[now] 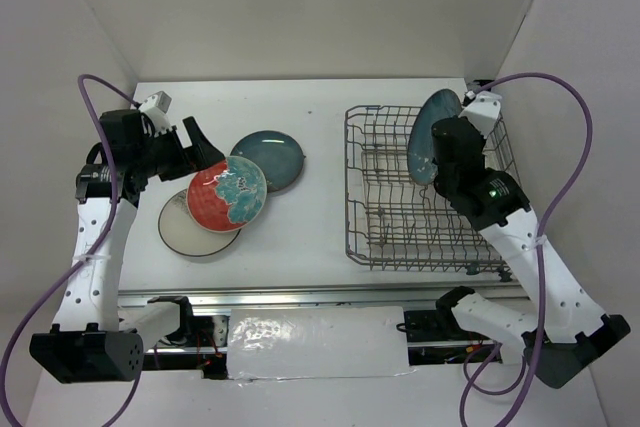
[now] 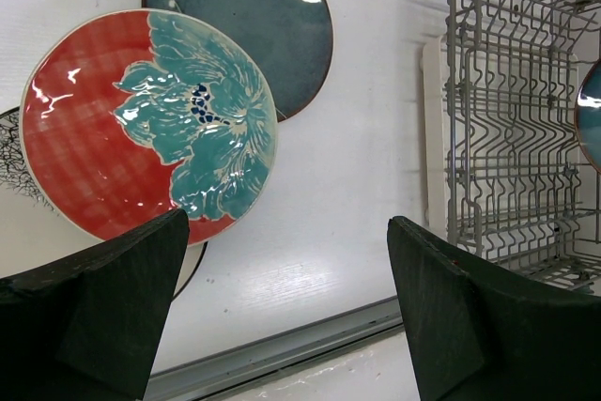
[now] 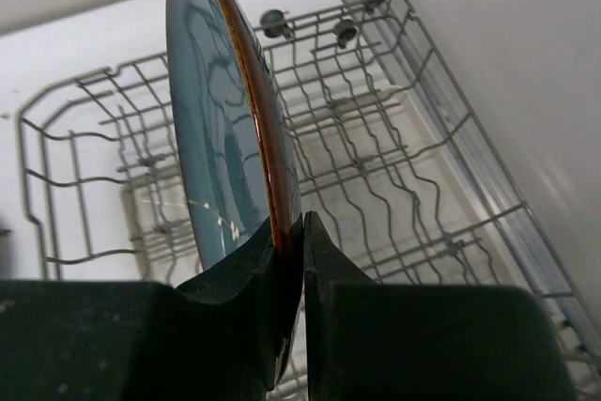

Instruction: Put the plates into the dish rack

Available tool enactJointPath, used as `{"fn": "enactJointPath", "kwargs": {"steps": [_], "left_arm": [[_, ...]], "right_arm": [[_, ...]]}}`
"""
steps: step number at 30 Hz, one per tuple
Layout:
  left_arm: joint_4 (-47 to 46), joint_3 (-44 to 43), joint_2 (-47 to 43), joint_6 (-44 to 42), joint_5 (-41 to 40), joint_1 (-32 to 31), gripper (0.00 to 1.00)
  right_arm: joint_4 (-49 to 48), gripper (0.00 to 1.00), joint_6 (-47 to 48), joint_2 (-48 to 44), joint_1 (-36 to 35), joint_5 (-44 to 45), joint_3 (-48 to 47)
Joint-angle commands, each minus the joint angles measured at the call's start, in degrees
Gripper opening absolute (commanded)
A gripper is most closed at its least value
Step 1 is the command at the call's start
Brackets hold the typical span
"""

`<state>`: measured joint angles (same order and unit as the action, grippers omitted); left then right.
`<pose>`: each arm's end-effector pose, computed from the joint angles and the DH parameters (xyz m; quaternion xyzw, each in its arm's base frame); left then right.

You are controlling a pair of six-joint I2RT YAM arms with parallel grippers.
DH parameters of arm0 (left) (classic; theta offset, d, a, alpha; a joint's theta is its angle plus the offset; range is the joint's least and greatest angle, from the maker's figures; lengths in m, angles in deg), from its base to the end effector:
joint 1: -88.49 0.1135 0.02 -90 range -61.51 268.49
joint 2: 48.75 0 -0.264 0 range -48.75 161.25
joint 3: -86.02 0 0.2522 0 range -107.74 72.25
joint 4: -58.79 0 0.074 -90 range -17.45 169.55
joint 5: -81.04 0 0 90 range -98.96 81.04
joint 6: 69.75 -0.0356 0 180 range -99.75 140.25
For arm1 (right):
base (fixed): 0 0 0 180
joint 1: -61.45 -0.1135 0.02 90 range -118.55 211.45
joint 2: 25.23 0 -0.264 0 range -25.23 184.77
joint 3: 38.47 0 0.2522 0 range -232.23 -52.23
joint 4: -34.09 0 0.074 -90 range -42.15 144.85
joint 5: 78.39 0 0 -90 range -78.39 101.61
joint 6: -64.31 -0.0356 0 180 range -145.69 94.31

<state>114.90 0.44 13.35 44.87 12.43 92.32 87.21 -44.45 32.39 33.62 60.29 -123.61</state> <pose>0.2184 0.0016 0.3895 -0.1255 0.8575 -0.2452 0.4345 0.1807 0.0652 0.4109 0.1580 0.7859 -0.1283 0.5839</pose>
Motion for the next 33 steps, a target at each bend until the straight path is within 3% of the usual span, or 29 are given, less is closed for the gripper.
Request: {"fn": "enactJointPath", "kwargs": {"steps": [1, 13, 33], "left_arm": [[-2.0, -1.5, 0.1, 0.4, 1.0, 0.3, 0.99], [-2.4, -0.8, 0.5, 0.2, 1.5, 0.3, 0.99], [0.3, 0.0, -0.4, -3.1, 5.1, 0.3, 0.99]], "right_arm": [[-10.3, 0.00, 2.2, -2.2, 2.1, 3.1, -1.1], [-11.4, 0.00, 3.9, -3.0, 5.7, -2.8, 3.3], [-10.5, 0.00, 8.0, -2.3, 10.1, -4.4, 5.5]]}}
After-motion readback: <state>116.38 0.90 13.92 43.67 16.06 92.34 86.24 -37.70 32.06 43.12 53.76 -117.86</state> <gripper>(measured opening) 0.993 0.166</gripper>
